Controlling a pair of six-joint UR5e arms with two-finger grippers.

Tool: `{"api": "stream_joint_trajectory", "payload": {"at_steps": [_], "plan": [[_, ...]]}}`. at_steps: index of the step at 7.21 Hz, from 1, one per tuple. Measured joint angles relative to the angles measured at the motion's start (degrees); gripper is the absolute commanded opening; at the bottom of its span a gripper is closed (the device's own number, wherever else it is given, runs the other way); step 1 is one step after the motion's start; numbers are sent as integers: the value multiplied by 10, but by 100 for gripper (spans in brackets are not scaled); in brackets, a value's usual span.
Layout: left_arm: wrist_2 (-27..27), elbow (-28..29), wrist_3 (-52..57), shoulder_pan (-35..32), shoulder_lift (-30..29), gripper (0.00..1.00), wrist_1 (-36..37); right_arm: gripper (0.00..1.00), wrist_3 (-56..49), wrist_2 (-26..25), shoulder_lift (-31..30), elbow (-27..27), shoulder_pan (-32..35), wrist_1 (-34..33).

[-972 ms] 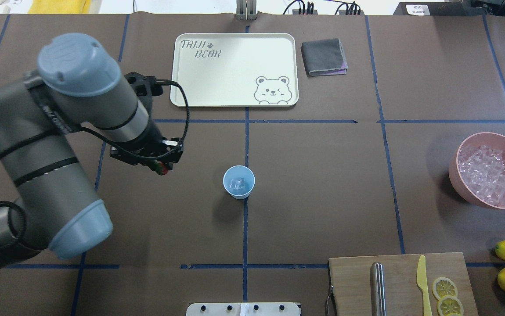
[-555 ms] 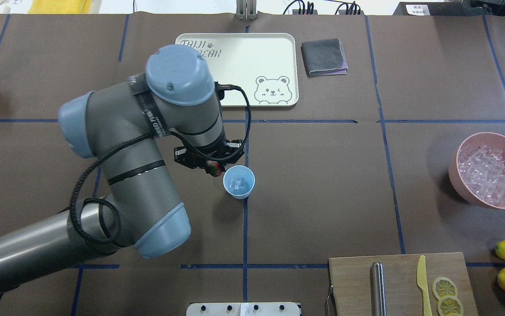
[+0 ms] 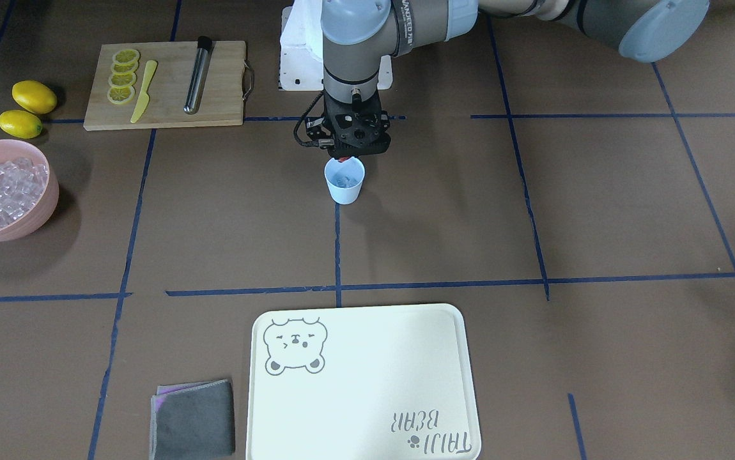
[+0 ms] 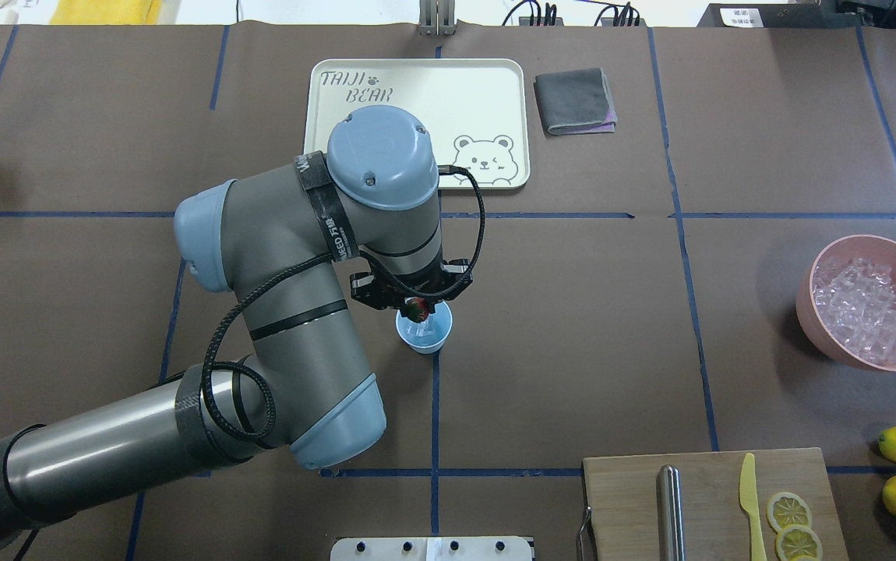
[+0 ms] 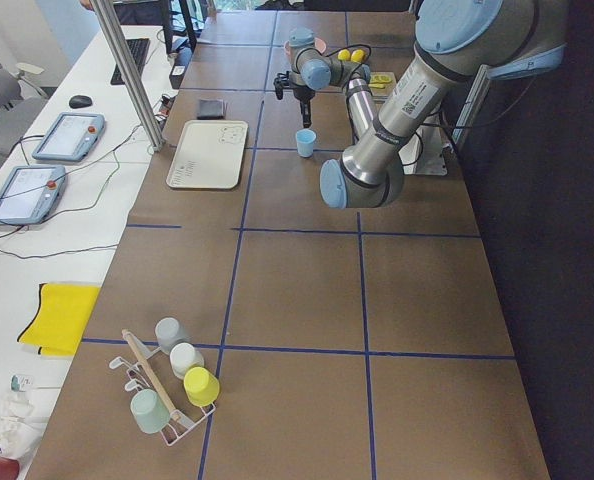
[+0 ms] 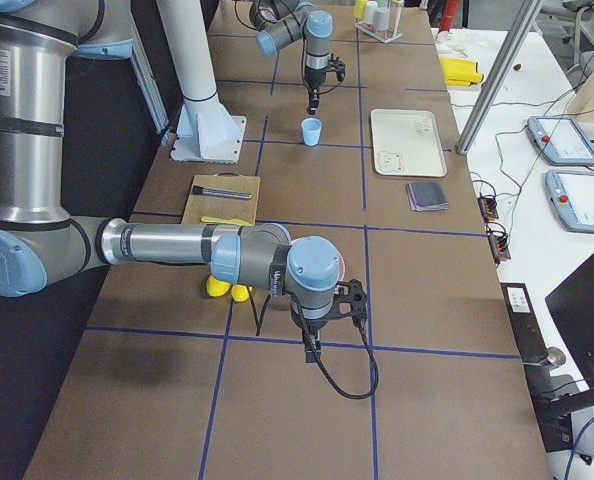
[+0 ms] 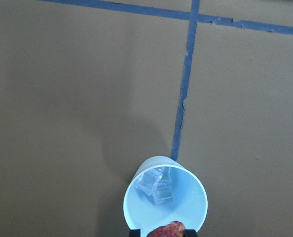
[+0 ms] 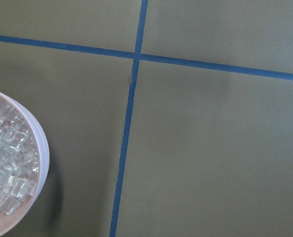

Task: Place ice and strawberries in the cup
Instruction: 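Carry the strawberry with the left gripper over the blue cup, then open the left gripper to drop the strawberry into the cup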

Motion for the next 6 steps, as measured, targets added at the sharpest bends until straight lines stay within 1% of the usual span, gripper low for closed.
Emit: {"api": "stream_joint_trajectory", "payload": {"at_steps": [1,4,6], "plan": [[0,1,-1,0,-1,100,-2,100,0,0,0,0,0,0],[1,1,-1,0,1,100,-2,100,0,0,0,0,0,0],[1,-6,30,-6,17,100,1,100,0,0,-1,0,0,1]]}}
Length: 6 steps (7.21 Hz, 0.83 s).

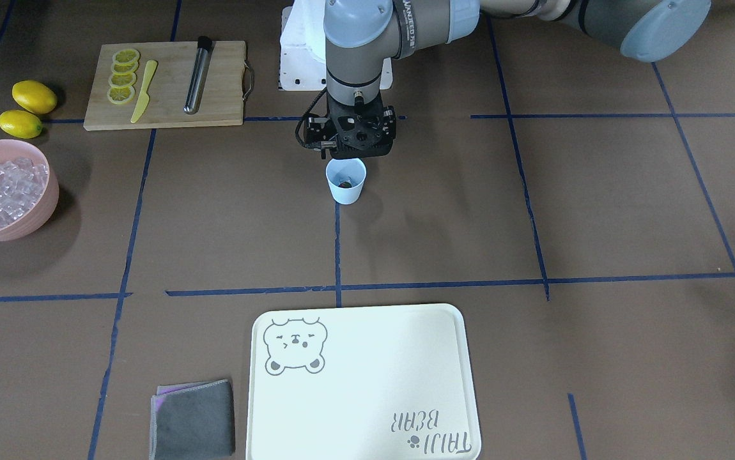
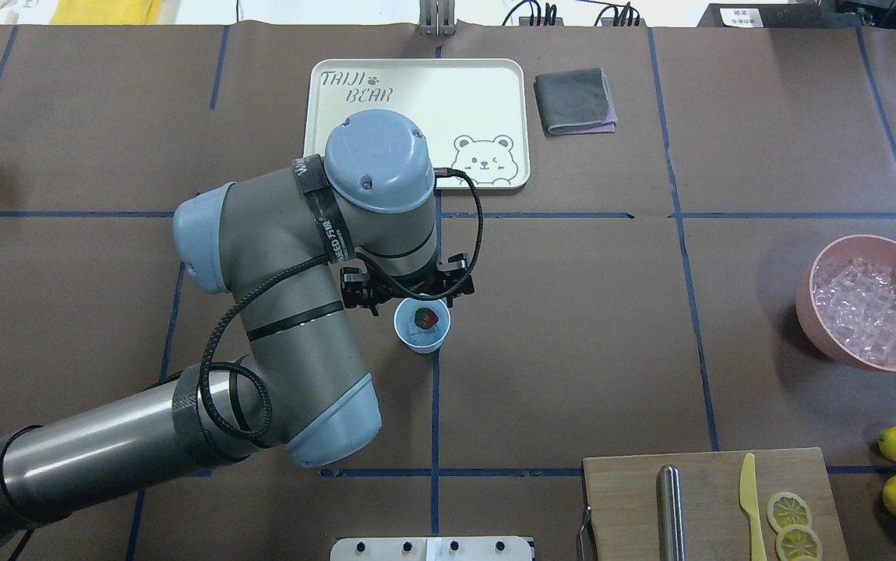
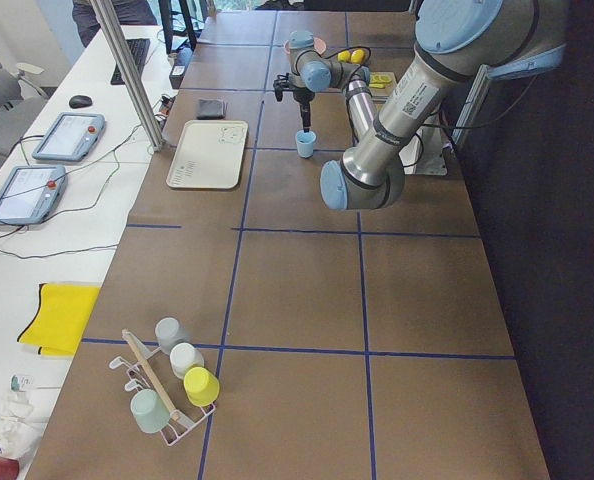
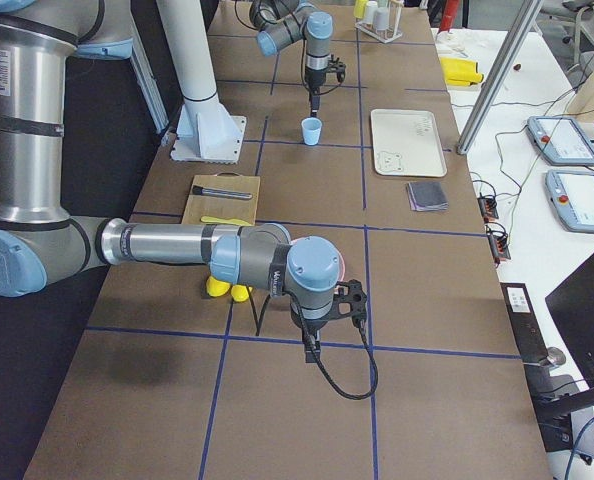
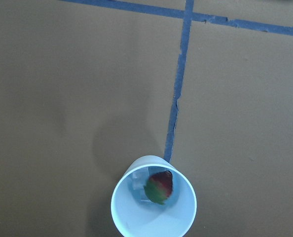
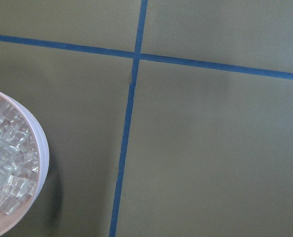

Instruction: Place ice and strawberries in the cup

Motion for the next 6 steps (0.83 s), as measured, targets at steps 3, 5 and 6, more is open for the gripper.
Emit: {"api": "stream_joint_trajectory", "payload": {"at_steps": [3,5,6], "plan": [[-29,-55,150,-70,93,100,3,100,-1,0,0,0,0,0],[-74,-77,250,-136,149,100,4,100,-1,0,0,0,0,0],[-82,-80,295,-164,168,100,4,100,-1,0,0,-1,0,0]]}}
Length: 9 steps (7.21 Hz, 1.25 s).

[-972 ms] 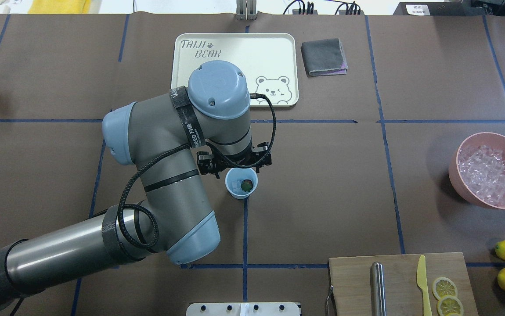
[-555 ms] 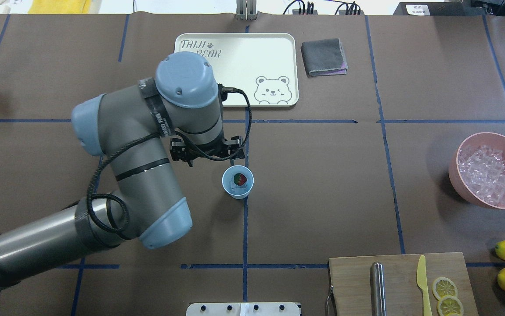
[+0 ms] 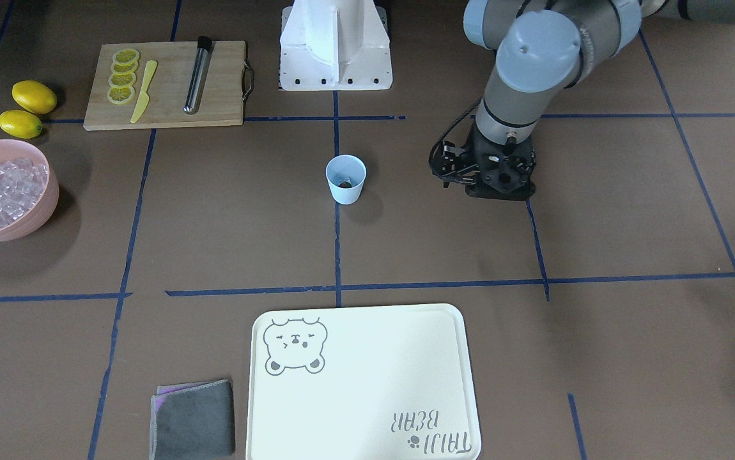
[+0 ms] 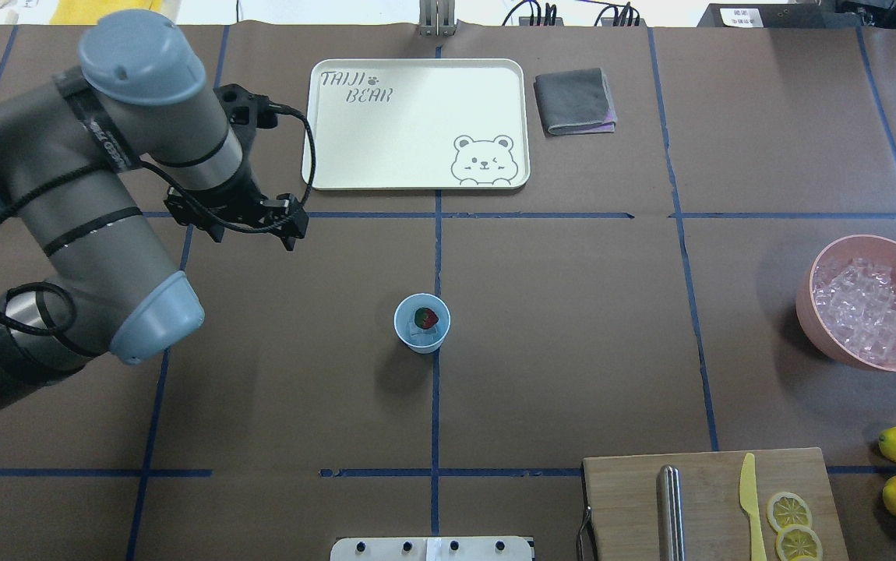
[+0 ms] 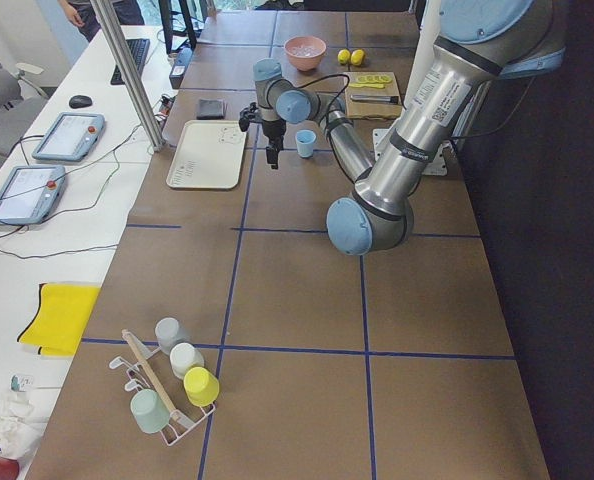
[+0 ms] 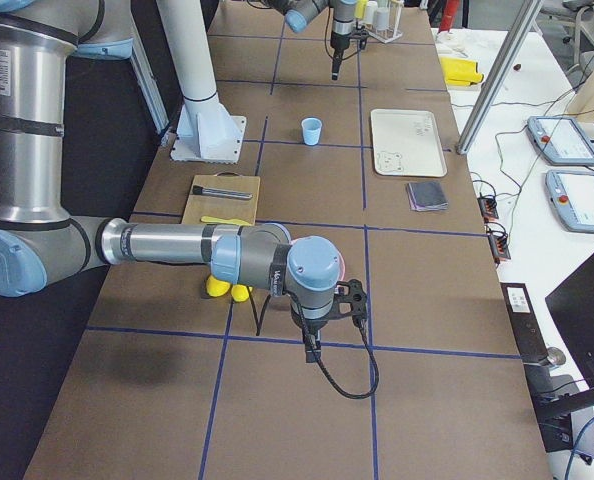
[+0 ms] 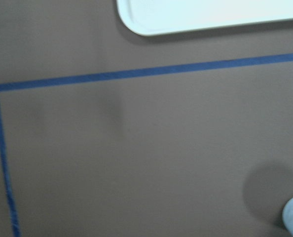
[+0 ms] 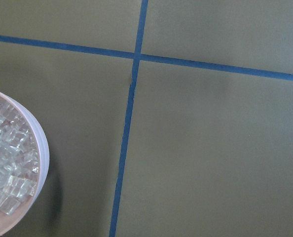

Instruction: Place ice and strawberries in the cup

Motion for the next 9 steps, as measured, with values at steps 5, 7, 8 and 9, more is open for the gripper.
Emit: {"api": "stream_joint_trajectory", "payload": {"at_steps": [5,7,8,9], "plan": [[-67,0,267,-170,122,100,0,100,1,-1,0,-2,0,12],[-92,0,358,-245,182,100,0,100,3,-1,0,-2,0,13],[-96,1,399,-284,213,100,0,100,5,0,0,-2,0,13],[-98,3,432,-320,242,100,0,100,6,0,-1,-1,0,13]]}}
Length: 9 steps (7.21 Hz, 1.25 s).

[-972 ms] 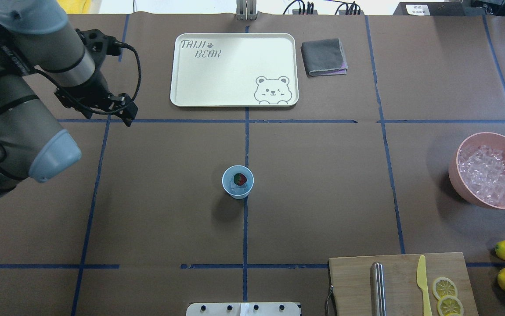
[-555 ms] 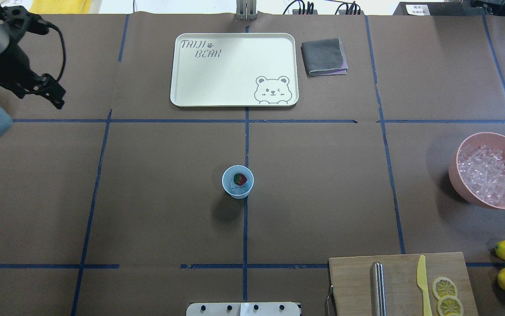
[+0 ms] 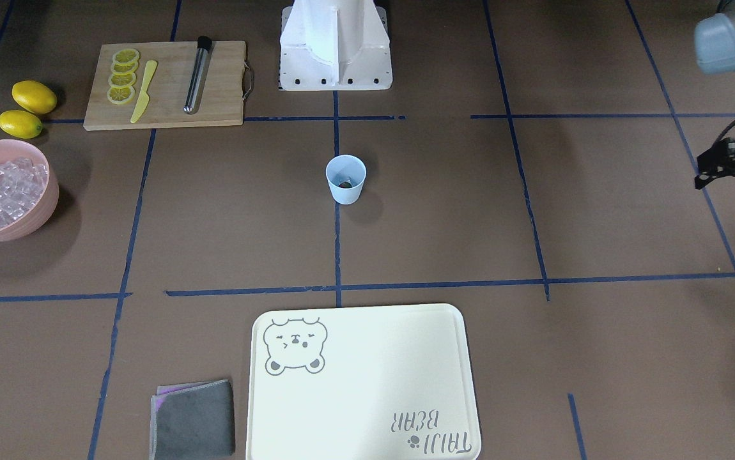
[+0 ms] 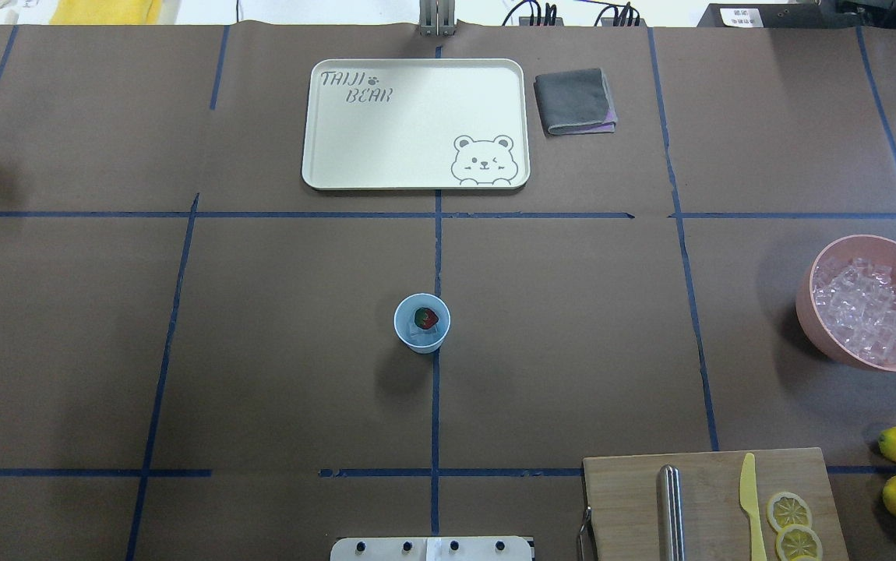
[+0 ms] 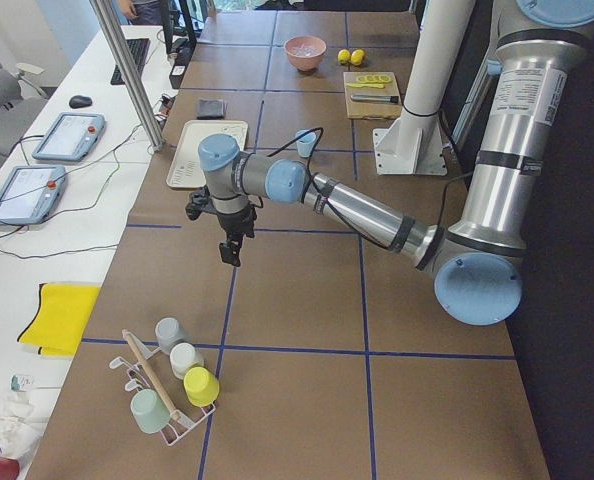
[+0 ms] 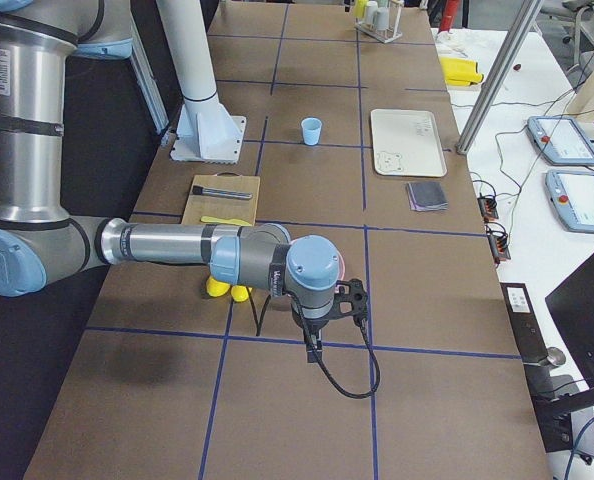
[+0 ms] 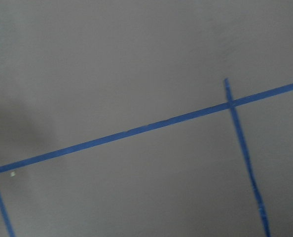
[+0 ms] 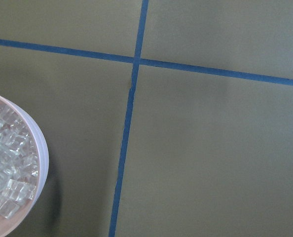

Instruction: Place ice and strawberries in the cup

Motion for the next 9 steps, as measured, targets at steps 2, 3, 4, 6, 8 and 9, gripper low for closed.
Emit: {"api": "stream_joint_trajectory", "payload": {"at_steps": [2,3,4,6,8,9], "plan": [[-2,-2,21,-44,50,100,-4,100,1,0,0,0,0,0],[-1,-6,22,-55,74,100,-6,100,1,0,0,1,0,0],[-1,-9,23,-61,94,100,-7,100,1,0,0,1,0,0],[-1,-12,22,-65,110,100,-7,100,1,0,0,2,0,1],[-11,-8,17,-65,115,100,-2,100,1,0,0,2,0,1],[-35,-1,18,-68,119,100,-3,100,1,0,0,2,0,1]]}}
